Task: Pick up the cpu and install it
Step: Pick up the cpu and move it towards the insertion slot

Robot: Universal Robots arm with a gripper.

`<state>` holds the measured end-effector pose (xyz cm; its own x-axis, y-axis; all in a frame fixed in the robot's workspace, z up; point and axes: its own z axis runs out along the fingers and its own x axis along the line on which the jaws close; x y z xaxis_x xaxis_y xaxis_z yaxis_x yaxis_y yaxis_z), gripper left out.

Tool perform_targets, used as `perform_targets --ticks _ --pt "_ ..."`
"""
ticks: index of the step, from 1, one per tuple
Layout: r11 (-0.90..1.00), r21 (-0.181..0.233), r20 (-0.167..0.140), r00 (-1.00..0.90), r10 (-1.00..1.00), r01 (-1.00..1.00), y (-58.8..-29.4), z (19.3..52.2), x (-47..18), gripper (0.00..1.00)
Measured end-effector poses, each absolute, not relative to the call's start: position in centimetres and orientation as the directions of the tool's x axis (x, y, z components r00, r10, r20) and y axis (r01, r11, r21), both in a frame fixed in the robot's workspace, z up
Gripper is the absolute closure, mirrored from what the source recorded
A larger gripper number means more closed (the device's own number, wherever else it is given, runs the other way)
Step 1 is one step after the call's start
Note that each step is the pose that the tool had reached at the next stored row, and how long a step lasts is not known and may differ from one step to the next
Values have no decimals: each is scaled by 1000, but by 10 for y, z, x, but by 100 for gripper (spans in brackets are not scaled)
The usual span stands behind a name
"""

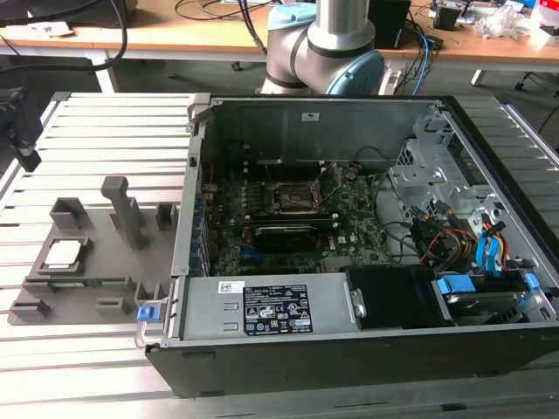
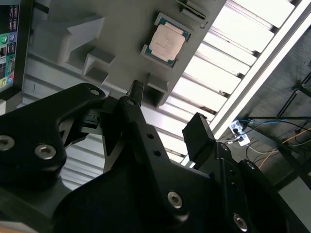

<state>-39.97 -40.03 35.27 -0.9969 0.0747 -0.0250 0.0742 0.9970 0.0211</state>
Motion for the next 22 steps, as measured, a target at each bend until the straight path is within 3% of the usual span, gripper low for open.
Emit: perform_targets --ticks 22 --pt "997 21 -25 -997 75 74 -400 335 -400 40"
